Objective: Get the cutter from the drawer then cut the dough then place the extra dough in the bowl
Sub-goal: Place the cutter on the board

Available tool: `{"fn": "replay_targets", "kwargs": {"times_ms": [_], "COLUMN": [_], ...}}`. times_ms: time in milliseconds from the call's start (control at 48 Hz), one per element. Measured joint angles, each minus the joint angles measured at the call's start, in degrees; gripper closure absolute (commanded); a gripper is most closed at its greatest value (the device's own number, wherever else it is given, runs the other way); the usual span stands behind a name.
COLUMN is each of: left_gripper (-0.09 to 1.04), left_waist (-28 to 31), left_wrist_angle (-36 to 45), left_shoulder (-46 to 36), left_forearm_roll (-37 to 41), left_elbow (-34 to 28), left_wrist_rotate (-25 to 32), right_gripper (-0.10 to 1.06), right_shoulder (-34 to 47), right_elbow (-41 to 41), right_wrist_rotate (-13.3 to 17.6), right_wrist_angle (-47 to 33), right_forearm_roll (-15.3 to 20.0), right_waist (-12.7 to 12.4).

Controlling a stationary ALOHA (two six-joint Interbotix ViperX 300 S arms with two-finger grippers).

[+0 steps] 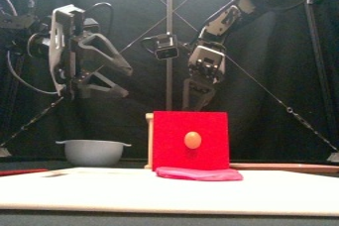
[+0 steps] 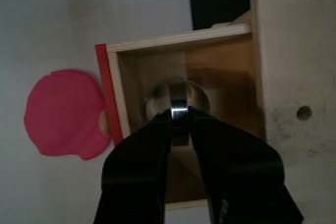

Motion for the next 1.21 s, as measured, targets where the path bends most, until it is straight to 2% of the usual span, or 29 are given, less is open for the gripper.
{"fn": "replay_targets", "kwargs": {"times_ms": [562,1208], "left_gripper": [0.12,0.12], "left_waist": [0.0,0.1], "left_wrist_angle": [0.1,0.0], "left_shoulder": [0.0,0.0], "left_forearm_roll": [-0.4,-0.4], "left_elbow": [0.0,0.0], "left_wrist_rotate": [0.0,-0.1], "right_gripper": [0.39,0.39], "right_shoulder": [-1.4,-6.9], "right_elbow": [-2.5,-4.3], "right_wrist_rotate": [0.0,0.0], "right_wrist_angle": [3.3,6.9], "right_forearm_roll": [-2.3,-2.6], "right_waist": [-0.1,-0.1]}}
